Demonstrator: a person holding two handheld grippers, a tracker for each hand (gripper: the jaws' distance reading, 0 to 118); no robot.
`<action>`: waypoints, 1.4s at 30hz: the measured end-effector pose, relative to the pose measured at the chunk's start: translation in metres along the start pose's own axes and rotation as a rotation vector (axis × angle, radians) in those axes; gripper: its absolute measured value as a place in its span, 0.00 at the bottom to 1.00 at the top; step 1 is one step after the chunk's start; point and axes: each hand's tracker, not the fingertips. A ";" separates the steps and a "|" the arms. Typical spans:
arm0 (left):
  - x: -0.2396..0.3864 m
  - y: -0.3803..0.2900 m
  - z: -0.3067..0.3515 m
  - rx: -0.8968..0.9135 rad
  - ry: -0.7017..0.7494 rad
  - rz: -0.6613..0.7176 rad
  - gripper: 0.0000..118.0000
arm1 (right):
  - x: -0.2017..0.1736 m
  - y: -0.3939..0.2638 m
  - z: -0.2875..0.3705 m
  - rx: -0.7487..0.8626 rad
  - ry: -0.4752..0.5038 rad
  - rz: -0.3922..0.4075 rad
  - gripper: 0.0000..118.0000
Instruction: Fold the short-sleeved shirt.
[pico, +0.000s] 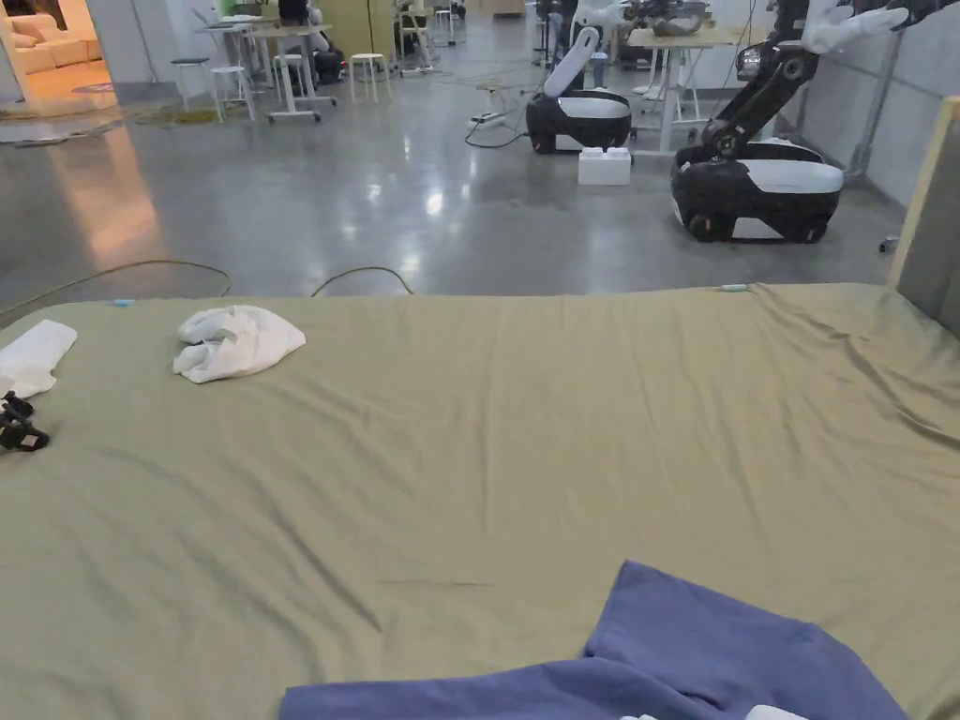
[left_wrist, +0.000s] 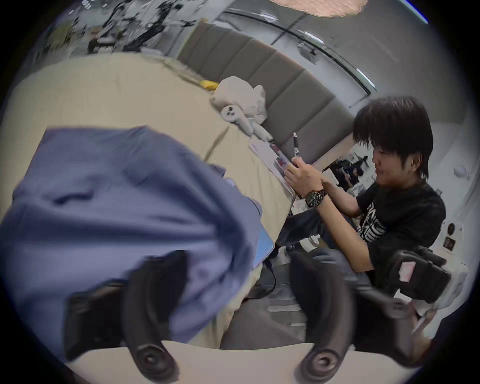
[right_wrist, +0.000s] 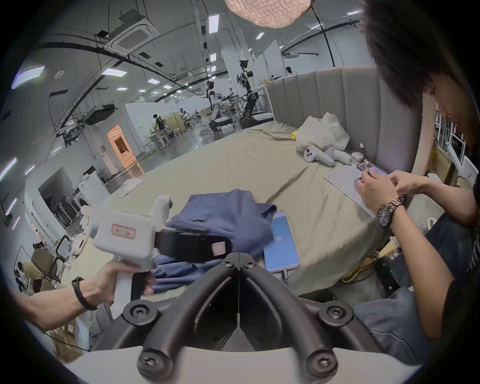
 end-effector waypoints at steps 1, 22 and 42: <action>-0.004 -0.003 0.029 0.070 0.000 0.017 0.77 | -0.007 0.003 -0.002 0.018 0.019 0.016 0.00; 0.095 -0.149 0.379 0.940 1.047 -0.107 0.00 | -0.119 0.056 0.013 0.310 0.184 0.279 0.00; -0.197 -0.070 0.256 0.398 0.780 0.443 0.63 | -0.068 0.043 -0.054 -0.017 0.154 0.235 0.00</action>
